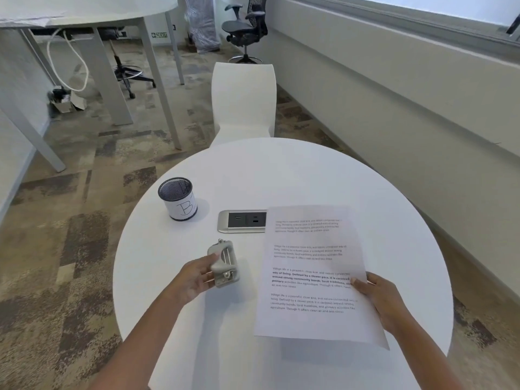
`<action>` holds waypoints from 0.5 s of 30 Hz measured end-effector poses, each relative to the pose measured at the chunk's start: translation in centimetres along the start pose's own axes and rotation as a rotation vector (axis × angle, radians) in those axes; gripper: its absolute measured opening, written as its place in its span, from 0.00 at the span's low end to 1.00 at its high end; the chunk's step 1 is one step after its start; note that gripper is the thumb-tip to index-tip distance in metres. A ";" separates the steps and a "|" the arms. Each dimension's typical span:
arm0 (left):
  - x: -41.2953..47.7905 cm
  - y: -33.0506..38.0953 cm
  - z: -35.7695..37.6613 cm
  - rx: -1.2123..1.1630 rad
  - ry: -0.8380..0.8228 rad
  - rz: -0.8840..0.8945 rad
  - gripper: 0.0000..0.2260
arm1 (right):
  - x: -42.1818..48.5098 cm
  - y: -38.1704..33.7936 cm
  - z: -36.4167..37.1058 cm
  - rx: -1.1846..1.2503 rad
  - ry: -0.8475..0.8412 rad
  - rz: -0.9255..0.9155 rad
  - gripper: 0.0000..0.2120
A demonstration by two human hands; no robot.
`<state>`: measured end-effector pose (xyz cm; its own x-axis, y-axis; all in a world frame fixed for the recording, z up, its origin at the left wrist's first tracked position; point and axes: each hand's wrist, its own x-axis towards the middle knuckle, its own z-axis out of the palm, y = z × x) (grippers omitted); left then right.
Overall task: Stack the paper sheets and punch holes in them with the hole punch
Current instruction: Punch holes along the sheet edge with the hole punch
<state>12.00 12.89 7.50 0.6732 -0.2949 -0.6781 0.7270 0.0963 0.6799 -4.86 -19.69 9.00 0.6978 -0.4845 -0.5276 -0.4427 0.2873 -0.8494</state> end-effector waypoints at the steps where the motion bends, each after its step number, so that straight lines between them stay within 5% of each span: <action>1: 0.0 0.0 0.4 -0.028 -0.027 -0.019 0.05 | -0.3 -0.5 0.1 0.009 -0.018 -0.013 0.07; 15: 0.1 0.3 4.7 -0.017 -0.188 -0.035 0.05 | -1.9 -3.1 0.0 -0.046 -0.107 -0.166 0.07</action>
<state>11.69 8.42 8.97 0.6118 -0.4708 -0.6357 0.7524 0.0983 0.6513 -4.85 -19.62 12.63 0.8179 -0.4310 -0.3812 -0.3403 0.1718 -0.9245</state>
